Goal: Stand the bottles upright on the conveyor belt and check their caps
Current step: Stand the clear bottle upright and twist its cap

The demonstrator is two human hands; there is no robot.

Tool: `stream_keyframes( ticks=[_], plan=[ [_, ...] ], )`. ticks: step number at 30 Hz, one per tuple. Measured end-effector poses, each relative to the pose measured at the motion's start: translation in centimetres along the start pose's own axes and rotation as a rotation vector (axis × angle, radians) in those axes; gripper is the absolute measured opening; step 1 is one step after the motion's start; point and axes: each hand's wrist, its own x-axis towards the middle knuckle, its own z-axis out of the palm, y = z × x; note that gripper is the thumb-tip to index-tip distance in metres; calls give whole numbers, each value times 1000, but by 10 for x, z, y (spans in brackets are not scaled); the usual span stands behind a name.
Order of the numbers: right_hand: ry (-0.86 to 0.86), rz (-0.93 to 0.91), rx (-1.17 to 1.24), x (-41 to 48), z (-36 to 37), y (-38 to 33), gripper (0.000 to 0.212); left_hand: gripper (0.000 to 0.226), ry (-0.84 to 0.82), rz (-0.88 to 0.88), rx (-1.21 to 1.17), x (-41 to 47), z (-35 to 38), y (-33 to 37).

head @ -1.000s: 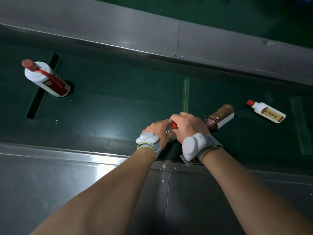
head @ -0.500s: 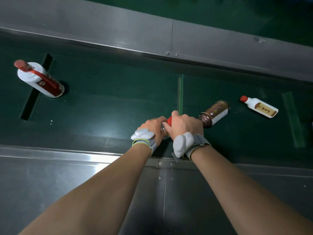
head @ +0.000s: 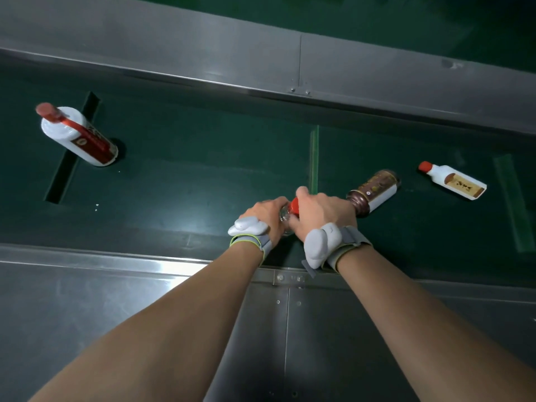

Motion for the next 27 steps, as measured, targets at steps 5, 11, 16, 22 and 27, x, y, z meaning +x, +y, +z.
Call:
stream_keyframes(
  ticks=[5,11,16,22,27],
  plan=[
    [7,4,1,1,-4,-3,31,16,9,5,-11,2,3,-2],
    [28,40,15,0,-7,-4,38,19,24,0,6,-2,2,0],
    [36,63,28,-2,-11,-4,43,22,30,3,21,-1,3,0],
    [26,38,25,1,-14,-4,36,20,36,4,17,0,2,0],
    [7,56,-4,4,-9,-9,37,19,38,7,-2,0,0,1]
  ],
)
